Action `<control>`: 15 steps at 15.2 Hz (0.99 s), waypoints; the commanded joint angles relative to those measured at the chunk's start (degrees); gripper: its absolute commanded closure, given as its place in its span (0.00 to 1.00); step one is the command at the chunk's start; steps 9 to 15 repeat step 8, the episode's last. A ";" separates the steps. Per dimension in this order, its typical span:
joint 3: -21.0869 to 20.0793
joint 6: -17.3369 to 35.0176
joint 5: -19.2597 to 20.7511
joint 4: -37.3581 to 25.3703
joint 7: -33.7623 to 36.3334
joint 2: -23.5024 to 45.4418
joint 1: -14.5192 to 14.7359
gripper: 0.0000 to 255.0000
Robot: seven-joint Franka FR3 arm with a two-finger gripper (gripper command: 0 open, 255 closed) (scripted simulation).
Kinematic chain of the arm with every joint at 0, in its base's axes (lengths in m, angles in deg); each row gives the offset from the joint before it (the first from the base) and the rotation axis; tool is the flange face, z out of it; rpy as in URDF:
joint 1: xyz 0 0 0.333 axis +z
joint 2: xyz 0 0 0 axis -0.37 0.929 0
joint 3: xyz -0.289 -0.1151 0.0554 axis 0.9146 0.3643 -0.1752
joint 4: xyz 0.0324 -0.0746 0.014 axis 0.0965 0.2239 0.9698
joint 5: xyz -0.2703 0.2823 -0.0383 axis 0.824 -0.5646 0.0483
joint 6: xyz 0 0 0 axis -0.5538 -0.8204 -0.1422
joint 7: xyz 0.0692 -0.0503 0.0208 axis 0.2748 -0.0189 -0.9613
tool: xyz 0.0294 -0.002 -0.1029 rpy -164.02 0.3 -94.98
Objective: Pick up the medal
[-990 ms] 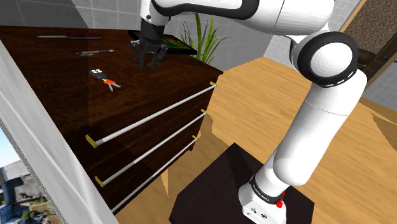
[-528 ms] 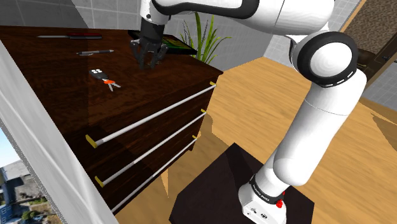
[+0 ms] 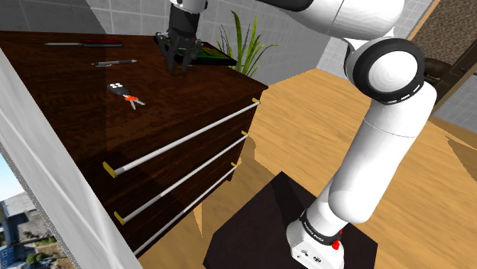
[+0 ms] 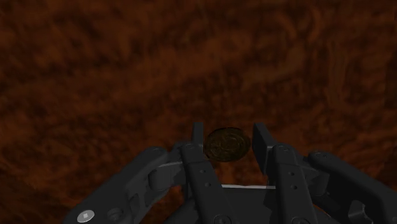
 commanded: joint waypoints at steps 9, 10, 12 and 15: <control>-0.23 -6.78 0.85 -9.00 0.27 2.37 0.83 1.00; -0.23 -6.78 0.85 -9.00 0.27 2.37 0.83 1.00; -0.23 -6.78 0.85 -9.00 0.27 2.37 0.83 1.00; -0.23 -6.78 0.85 -9.00 0.27 2.37 0.83 1.00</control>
